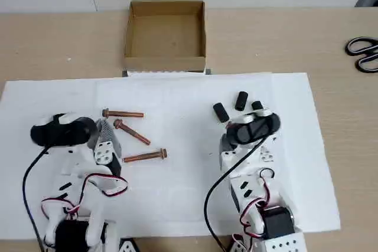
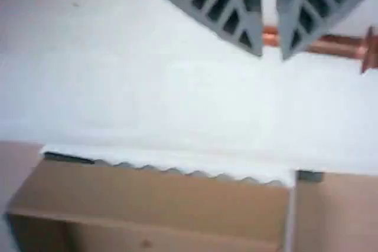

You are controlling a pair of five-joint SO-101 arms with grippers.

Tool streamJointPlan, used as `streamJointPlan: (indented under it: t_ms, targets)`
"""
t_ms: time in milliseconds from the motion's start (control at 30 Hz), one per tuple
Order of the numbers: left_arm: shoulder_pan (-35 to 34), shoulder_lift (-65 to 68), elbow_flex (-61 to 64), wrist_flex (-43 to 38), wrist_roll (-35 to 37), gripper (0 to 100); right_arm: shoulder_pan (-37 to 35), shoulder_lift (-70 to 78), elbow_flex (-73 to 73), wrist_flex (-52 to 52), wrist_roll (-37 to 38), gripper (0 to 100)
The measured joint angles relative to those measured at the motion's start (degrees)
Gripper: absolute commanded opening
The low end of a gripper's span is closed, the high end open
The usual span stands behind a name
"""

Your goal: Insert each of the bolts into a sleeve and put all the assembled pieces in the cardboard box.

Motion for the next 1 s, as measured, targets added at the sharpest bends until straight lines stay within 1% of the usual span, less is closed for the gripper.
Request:
streamJointPlan:
  t_ms: [167,300,467,700,1000]
  targets:
    - [0.0,0.0,0.4,3.5,0.0,1,0.6,6.4,-5.6,0.0,-0.2,0.2]
    - [0.0,0.0,2.1,4.5,0.0,1,0.4,18.0,-15.1,-0.4,-0.7,0.2]
    - [0.0,0.0,4.7,4.5,0.0,1,0.4,38.1,-30.8,-0.6,-1.1,0.2]
    - [0.0,0.0,5.0,4.5,-0.3,1,0.4,67.0,-52.0,-0.7,-1.1,0.2]
    - [0.0,0.0,5.0,4.5,-0.4,1,0.4,103.1,-86.9,-0.9,0.5,0.2]
